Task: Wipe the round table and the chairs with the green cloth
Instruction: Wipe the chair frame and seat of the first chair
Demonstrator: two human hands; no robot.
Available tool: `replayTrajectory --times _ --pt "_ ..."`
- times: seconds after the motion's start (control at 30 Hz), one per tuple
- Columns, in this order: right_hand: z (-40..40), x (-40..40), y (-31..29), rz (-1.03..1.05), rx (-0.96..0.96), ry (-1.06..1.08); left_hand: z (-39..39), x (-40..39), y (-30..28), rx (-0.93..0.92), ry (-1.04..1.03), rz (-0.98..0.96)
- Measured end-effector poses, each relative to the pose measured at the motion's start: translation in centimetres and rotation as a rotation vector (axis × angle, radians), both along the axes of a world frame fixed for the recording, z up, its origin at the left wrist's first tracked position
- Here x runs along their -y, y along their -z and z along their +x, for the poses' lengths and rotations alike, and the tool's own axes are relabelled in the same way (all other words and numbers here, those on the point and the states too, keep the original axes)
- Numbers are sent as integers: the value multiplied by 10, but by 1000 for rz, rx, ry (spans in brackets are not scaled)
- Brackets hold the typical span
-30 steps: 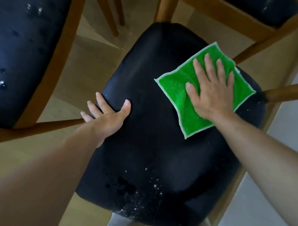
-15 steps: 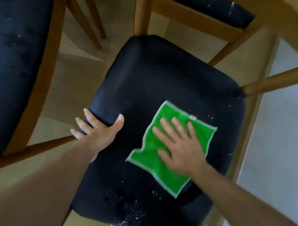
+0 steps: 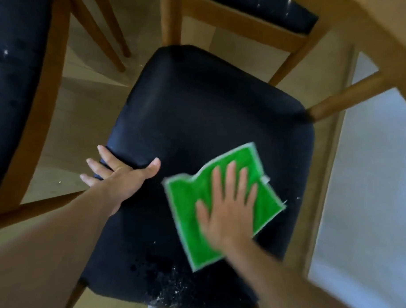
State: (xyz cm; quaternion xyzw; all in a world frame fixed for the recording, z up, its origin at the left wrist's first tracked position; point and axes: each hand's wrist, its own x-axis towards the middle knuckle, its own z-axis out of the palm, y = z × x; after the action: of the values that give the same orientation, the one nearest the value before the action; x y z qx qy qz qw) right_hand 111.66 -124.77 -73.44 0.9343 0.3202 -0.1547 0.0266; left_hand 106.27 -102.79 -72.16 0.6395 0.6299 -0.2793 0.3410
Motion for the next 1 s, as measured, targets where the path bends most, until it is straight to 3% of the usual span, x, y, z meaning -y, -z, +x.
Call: replayTrajectory --times 0.07,0.13,0.2,0.33,0.5,0.6,0.7,0.77,0.87,1.0 --pt "-36 17 1 30 -61 -193 0 3 0 -4 -6 42" --pt "-22 27 5 71 -69 -230 -1 4 2 7 -18 60" --pt "14 34 6 62 -17 -82 -3 3 3 15 -27 47" --pt "104 43 5 74 32 437 -3 1 6 21 -37 17" --pt "173 22 11 129 58 581 -1 3 6 18 -32 26" --pt "161 18 11 171 90 643 -1 3 7 22 -29 37" --pt "83 22 5 125 118 722 -1 4 5 23 -39 37" --pt "9 20 -3 55 38 637 -1 6 3 17 -38 45" --pt "-75 14 -4 -42 -78 345 0 7 4 25 -38 102" --pt "-57 31 1 -4 -90 62 -1 7 8 37 -31 125"
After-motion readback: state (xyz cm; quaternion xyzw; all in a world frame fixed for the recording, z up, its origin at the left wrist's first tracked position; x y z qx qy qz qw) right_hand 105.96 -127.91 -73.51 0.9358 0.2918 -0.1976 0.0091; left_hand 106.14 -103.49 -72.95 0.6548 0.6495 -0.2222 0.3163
